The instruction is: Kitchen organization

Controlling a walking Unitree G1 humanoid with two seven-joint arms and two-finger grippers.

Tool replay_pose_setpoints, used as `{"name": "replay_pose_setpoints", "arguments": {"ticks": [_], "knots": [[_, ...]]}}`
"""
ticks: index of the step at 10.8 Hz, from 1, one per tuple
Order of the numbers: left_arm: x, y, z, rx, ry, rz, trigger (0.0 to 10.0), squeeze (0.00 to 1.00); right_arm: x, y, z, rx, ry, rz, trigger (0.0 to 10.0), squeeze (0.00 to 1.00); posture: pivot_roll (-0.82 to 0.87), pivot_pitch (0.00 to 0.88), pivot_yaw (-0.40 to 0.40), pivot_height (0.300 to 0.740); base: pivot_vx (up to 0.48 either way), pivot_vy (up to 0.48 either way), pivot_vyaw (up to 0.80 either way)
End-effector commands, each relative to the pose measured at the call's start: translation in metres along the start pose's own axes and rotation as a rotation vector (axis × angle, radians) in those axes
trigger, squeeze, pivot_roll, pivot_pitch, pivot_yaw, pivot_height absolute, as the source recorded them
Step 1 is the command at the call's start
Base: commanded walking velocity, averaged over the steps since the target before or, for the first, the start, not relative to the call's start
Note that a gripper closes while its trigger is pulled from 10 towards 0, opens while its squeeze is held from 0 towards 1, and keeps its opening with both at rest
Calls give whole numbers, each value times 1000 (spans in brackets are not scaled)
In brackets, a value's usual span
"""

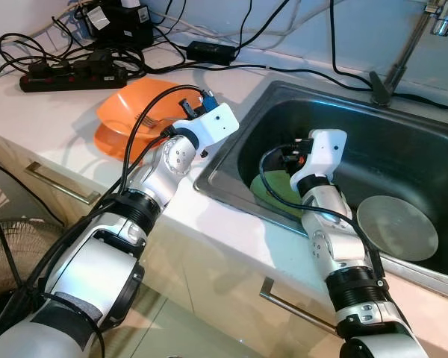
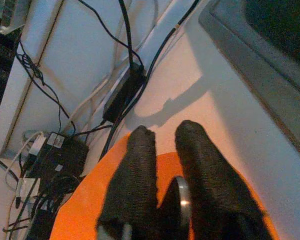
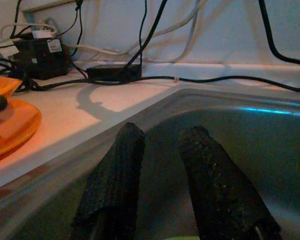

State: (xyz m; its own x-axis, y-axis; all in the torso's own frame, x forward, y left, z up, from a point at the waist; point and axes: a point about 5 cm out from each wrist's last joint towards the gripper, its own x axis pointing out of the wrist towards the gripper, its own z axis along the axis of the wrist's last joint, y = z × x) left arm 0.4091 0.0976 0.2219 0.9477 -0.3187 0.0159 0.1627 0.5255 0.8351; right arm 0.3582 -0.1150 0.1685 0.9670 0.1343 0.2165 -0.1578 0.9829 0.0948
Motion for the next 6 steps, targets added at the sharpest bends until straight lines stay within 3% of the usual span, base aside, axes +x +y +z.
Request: {"name": "replay_pose_setpoints", "arguments": {"ticks": [1,3,6], "knots": [[-1,-1,-1,7,0,1,0,0,3,0,3,6,-11,-6,10000,0,168,102,-13,740,0,0,0],[-1,5,4,9,-24,34,0,0,3,0,3,6,-12,-10,10000,0,169,99,-12,740,0,0,0],[-1,29,29,36,-135,149,0,0,5,0,3,8,-16,-14,10000,0,169,89,-8,740,0,0,0]]}}
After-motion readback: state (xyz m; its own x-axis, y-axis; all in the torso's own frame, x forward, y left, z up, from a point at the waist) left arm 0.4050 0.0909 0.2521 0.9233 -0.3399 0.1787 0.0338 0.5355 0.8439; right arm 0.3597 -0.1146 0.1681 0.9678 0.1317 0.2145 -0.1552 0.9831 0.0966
